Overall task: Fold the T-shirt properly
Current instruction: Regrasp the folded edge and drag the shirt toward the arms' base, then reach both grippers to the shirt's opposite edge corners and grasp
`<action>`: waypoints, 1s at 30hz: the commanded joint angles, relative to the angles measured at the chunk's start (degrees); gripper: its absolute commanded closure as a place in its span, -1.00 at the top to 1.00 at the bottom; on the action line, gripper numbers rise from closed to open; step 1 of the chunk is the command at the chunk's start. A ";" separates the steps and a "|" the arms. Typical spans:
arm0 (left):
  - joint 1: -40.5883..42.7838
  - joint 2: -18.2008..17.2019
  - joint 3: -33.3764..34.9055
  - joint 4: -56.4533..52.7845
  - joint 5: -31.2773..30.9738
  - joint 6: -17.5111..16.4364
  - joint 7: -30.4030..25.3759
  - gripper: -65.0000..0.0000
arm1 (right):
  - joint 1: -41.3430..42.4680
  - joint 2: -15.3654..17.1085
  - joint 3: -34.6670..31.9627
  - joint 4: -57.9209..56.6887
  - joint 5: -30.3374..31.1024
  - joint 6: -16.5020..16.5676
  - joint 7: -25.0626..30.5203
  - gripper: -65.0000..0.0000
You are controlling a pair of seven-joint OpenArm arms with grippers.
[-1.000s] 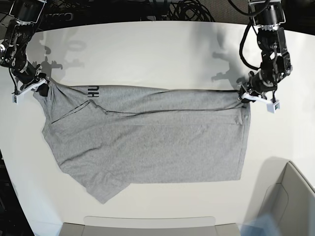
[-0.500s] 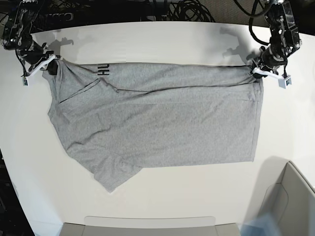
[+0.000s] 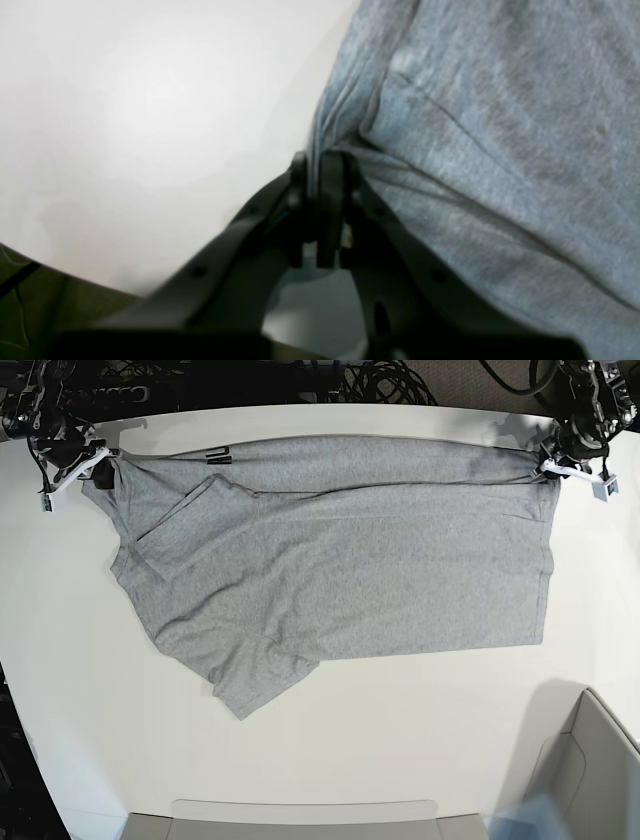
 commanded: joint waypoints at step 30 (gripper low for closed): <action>2.87 -0.60 -7.84 17.60 1.98 1.59 0.87 -0.37 | -3.88 -0.20 4.59 18.28 -0.22 0.09 1.39 -0.33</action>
